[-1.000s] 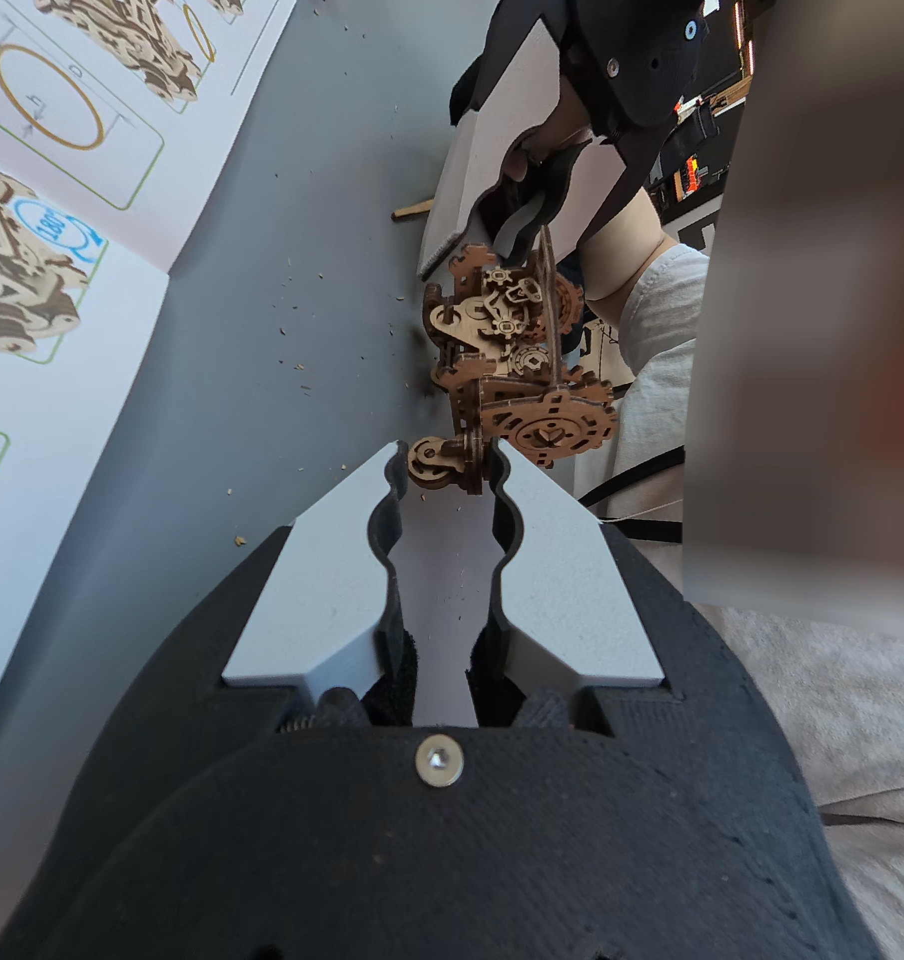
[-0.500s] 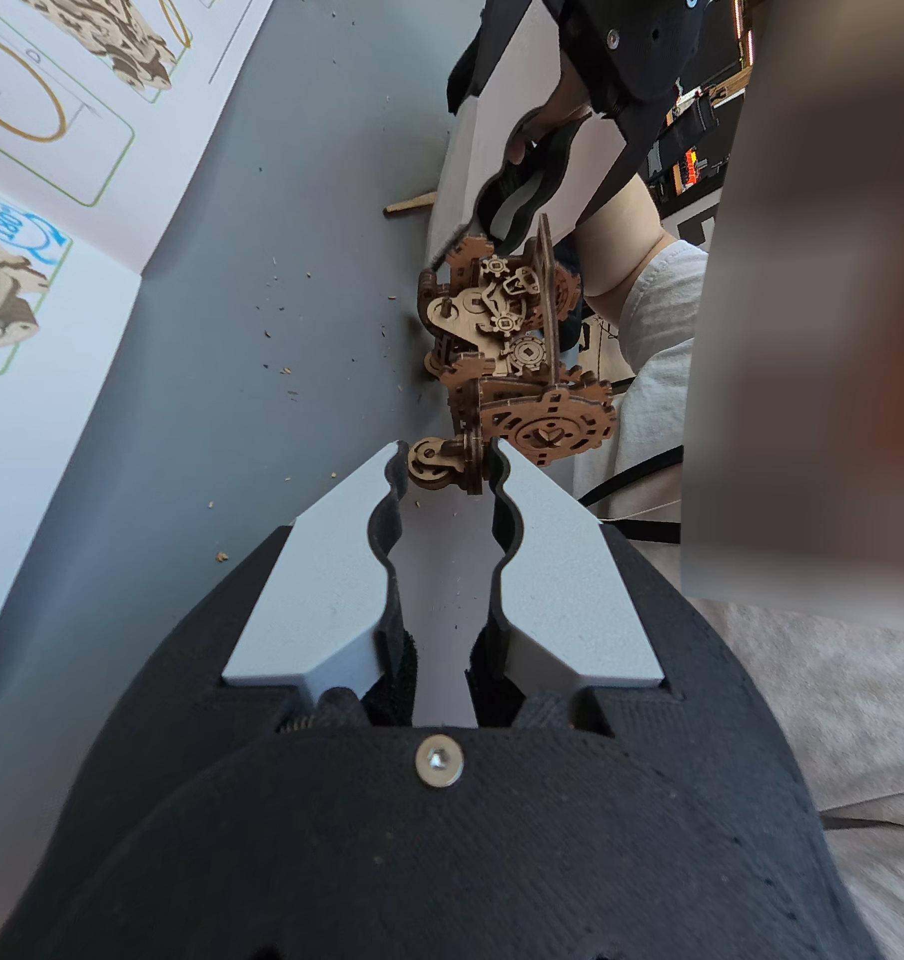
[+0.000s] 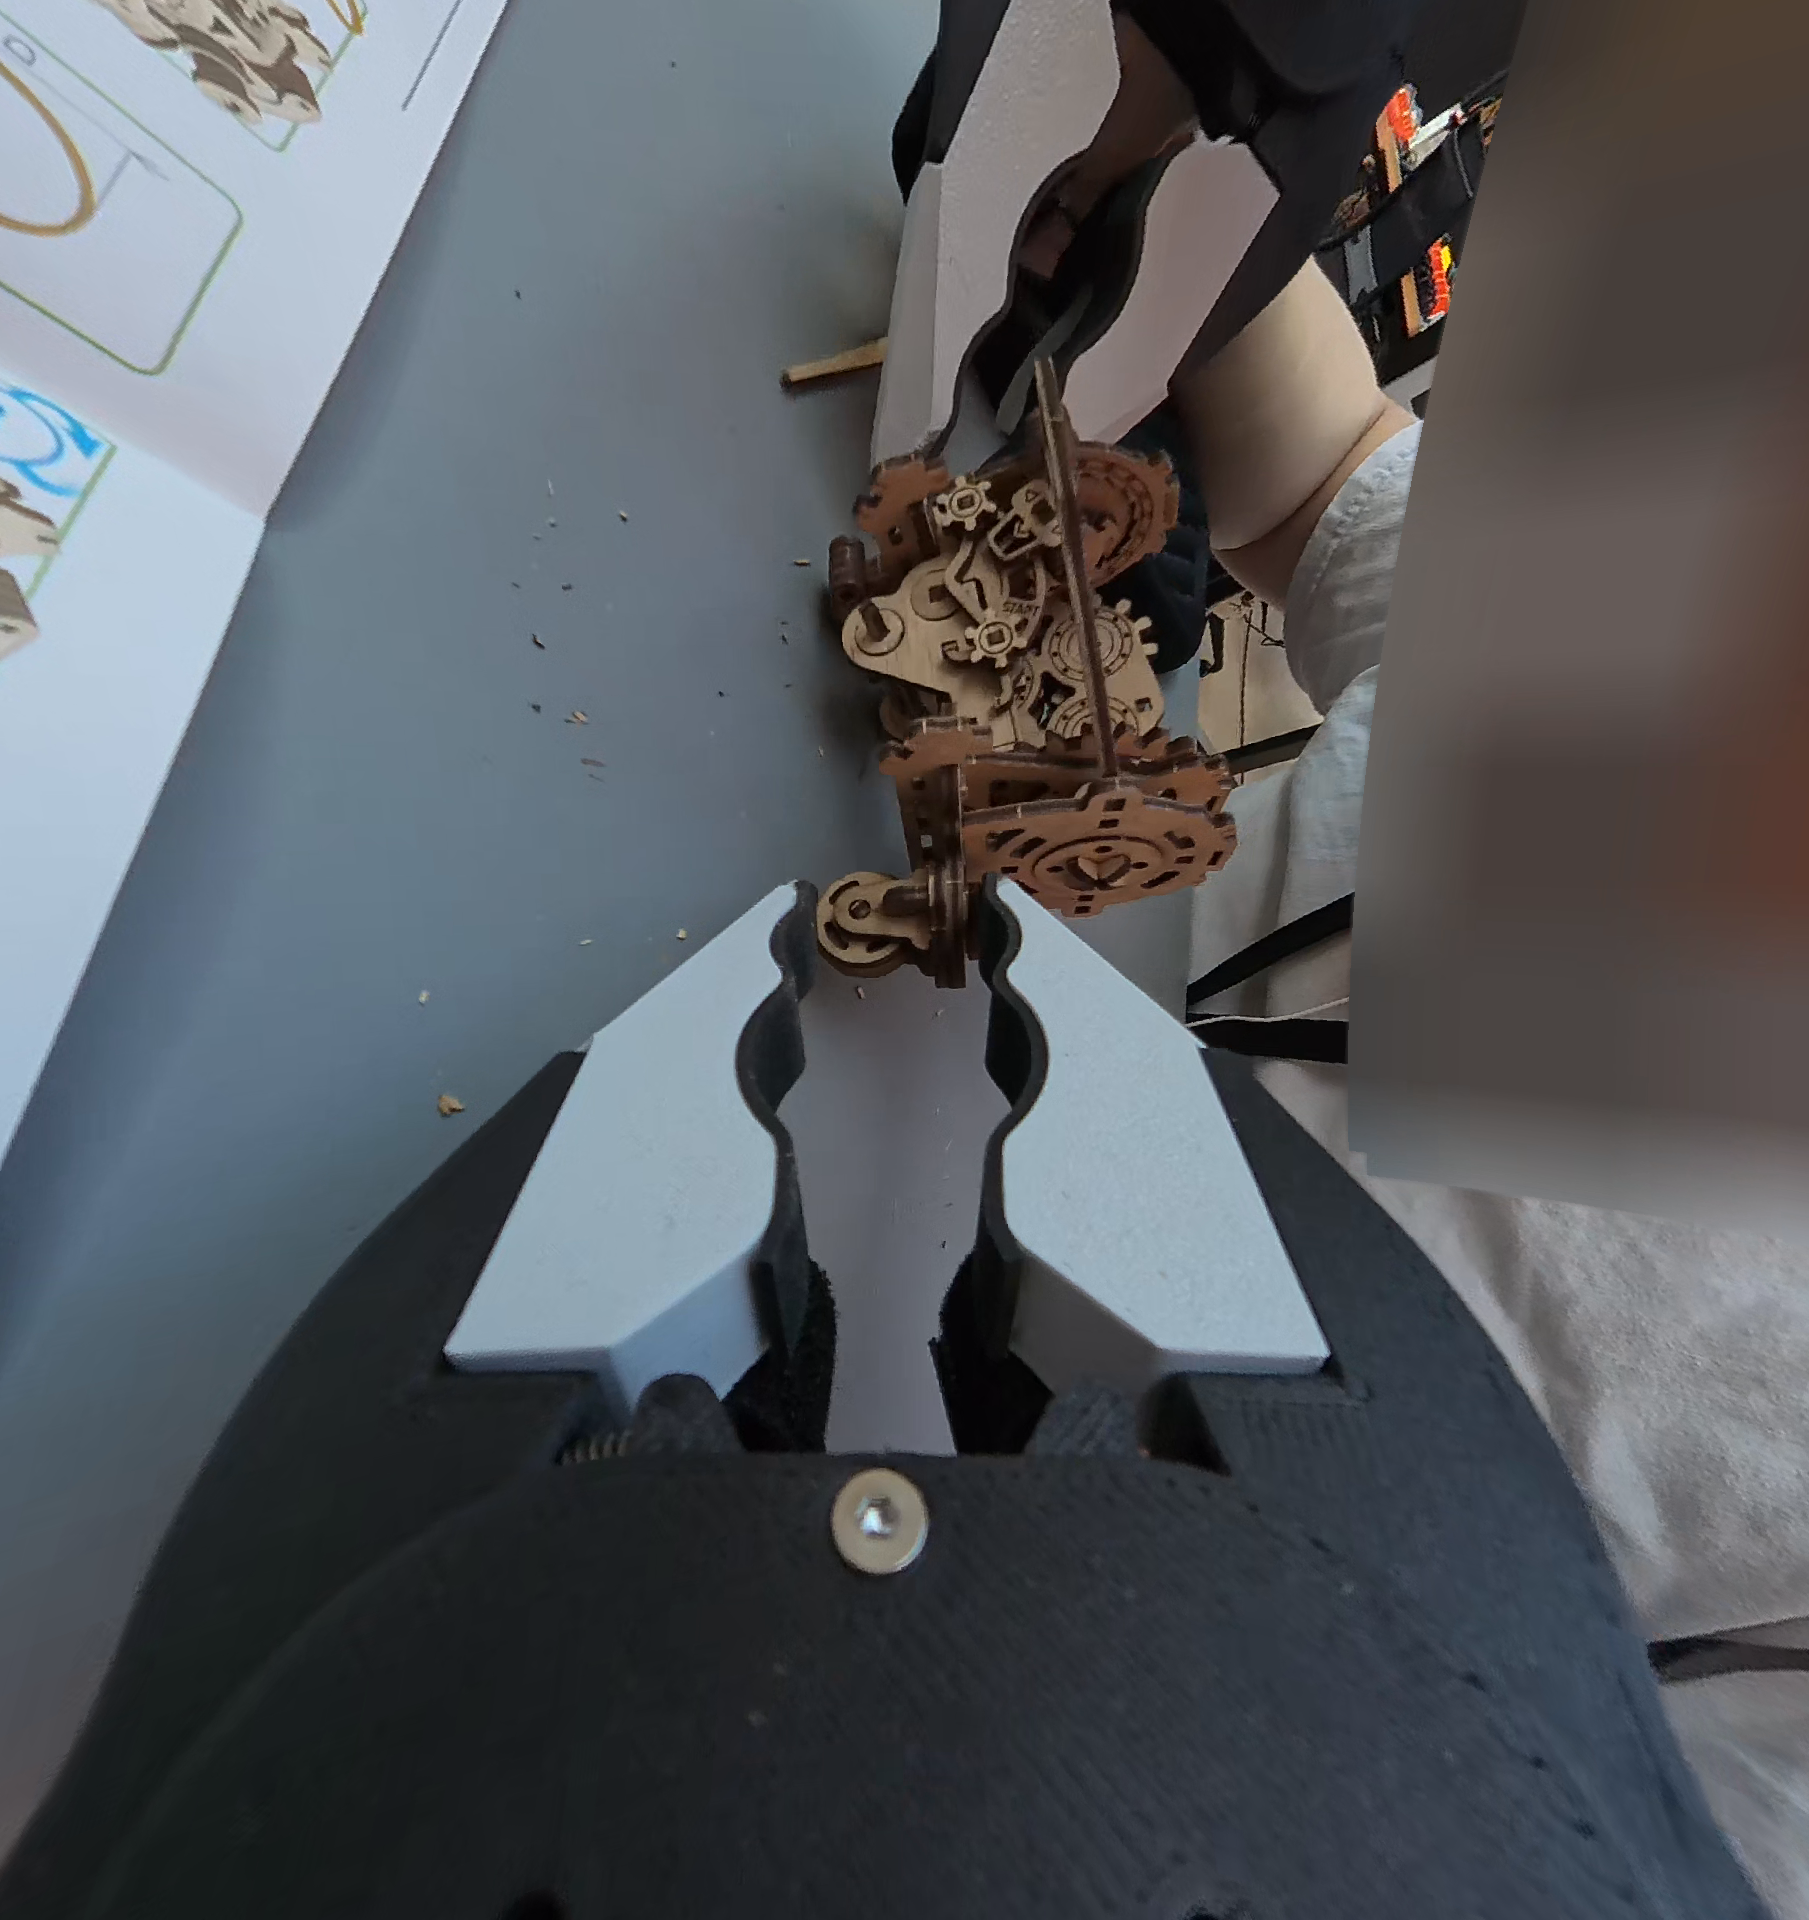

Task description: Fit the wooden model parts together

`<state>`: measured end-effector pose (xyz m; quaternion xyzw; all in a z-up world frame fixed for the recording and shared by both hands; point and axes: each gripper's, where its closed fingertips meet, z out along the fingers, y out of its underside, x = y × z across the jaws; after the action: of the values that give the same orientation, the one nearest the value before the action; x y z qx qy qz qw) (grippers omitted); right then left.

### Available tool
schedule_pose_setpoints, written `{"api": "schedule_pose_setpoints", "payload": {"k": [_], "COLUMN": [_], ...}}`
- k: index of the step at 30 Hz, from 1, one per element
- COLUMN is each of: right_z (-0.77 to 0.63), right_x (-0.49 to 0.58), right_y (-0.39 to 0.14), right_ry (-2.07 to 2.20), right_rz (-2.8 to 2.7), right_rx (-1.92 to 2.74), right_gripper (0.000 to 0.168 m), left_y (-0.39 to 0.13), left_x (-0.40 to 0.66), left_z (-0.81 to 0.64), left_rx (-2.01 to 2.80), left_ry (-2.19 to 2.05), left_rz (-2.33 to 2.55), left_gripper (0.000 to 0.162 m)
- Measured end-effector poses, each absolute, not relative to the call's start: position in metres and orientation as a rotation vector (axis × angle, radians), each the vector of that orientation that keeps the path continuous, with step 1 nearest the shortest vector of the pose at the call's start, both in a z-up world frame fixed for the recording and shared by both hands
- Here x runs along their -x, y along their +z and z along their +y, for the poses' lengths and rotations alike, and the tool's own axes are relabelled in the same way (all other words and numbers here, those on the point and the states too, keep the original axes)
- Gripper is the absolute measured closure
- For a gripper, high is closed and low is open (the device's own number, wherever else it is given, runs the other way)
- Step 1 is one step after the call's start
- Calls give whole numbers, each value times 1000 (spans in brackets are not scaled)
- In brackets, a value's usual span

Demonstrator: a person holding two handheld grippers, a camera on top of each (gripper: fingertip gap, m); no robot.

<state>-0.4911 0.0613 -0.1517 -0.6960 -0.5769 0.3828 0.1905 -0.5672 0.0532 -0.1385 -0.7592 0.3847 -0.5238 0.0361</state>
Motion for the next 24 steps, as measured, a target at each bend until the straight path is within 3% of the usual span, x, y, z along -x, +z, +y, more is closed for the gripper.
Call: {"api": "schedule_pose_setpoints", "payload": {"k": [9, 10, 11, 20, 24], "right_z": [60, 59, 58, 56, 55], "right_x": [492, 491, 492, 493, 493], "right_y": [-151, -152, -152, -150, -152], "right_ry": [1092, 1086, 1089, 1080, 1060], "right_rz": [-1619, -1630, -1638, -1657, -1669], "right_rx": [1957, 1962, 1959, 1936, 1930], "right_gripper": [156, 156, 156, 156, 156], "left_y": [-138, -134, -128, -135, -138], "left_x": [566, 565, 563, 567, 569], "left_z": [51, 51, 52, 56, 58], "left_rx": [2314, 2291, 2254, 2297, 2312], "left_ry": [-1648, -1681, -1733, -1729, -1706], "left_rz": [1172, 1155, 1133, 1089, 1081], "left_gripper": [134, 136, 149, 147, 134]}}
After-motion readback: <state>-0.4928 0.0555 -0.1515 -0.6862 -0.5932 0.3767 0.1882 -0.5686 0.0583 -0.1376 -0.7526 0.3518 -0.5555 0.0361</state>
